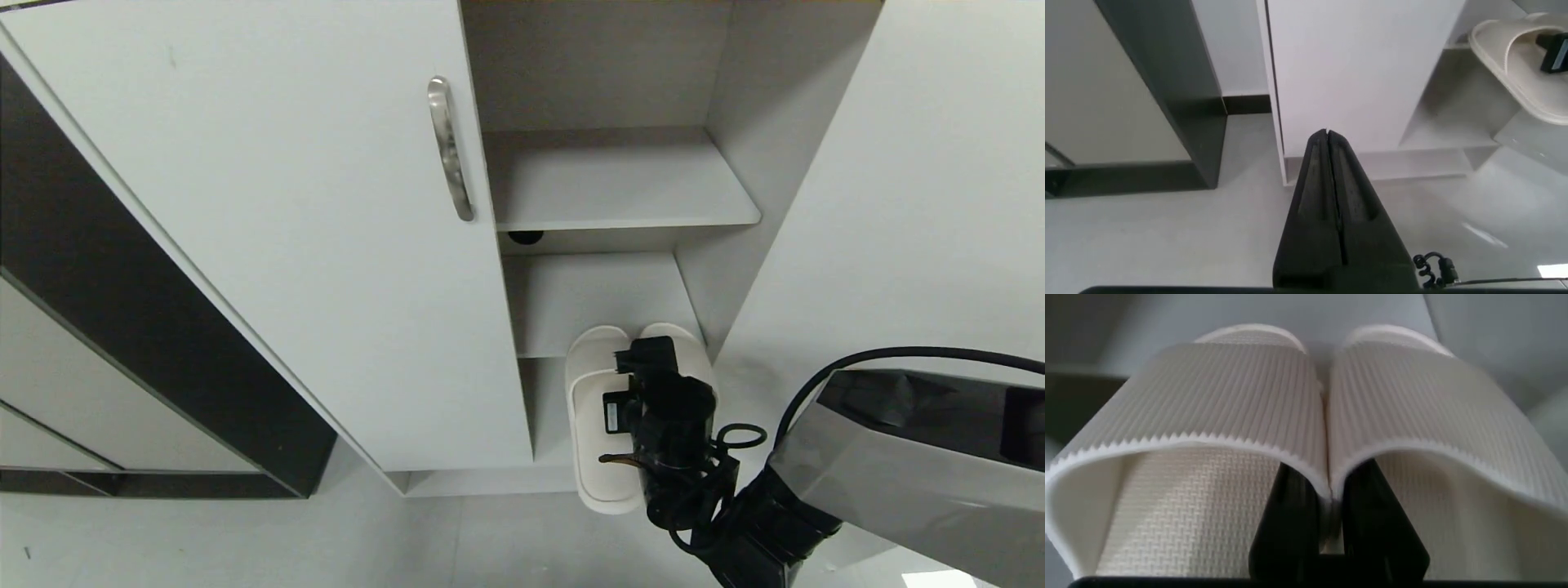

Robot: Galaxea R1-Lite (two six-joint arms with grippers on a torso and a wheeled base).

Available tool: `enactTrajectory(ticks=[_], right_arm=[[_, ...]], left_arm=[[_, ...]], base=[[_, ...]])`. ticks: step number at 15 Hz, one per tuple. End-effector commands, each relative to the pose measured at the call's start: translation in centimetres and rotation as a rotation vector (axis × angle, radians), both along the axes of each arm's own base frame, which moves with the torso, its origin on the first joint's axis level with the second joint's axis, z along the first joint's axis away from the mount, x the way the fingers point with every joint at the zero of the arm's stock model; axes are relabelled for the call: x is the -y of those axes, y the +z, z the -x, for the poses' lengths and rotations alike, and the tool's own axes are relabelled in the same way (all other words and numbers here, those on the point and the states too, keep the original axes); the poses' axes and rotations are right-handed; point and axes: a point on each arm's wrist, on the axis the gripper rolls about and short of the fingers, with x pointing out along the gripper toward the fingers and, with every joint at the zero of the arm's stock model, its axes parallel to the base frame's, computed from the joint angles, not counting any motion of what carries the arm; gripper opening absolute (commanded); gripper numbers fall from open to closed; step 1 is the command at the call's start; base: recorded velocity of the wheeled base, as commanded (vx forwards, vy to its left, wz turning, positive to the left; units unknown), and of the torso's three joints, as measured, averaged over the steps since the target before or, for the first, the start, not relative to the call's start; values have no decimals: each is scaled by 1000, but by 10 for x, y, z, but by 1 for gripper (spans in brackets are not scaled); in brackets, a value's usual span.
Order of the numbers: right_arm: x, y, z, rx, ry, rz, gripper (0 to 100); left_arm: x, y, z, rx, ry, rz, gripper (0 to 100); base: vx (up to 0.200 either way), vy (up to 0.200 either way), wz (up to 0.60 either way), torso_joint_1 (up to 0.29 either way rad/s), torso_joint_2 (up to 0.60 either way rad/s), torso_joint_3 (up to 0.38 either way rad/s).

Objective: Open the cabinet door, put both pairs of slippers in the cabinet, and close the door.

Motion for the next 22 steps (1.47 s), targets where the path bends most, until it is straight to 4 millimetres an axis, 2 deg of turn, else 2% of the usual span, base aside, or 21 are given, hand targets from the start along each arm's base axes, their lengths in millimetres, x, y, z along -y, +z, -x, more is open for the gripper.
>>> enactTrajectory(ticks=[1, 4, 11, 15, 18, 19, 22], right_arm=[[0, 1, 0, 3, -1, -2, 0], [-2, 3, -1, 10, 3, -10, 0], [-18, 10, -16, 61, 35, -88, 0], [-24, 10, -46, 69, 12, -93, 0], [-24, 21, -68, 73, -8, -95, 0], [-24, 22, -69, 75, -8, -96, 0], [-22, 37, -94, 88, -31, -104, 0]], left_arm=[[0, 0, 0, 0, 0, 0, 0], [0, 0, 0, -1, 0, 1, 0], [0, 0, 0, -1, 1, 1, 0], [0, 0, 0, -1, 1, 1, 0], [0, 0, 0, 0, 1, 1, 0], [0, 0, 0, -1, 1, 1, 0], [0, 0, 0, -1, 1, 1, 0]], base=[[200, 0, 0, 2, -2, 2], [200, 0, 0, 1, 6, 4], [0, 0, 0, 0, 0, 0], [0, 0, 0, 0, 0, 0], [0, 0, 0, 0, 0, 0], [0, 0, 0, 0, 0, 0], [0, 0, 0, 0, 0, 0]])
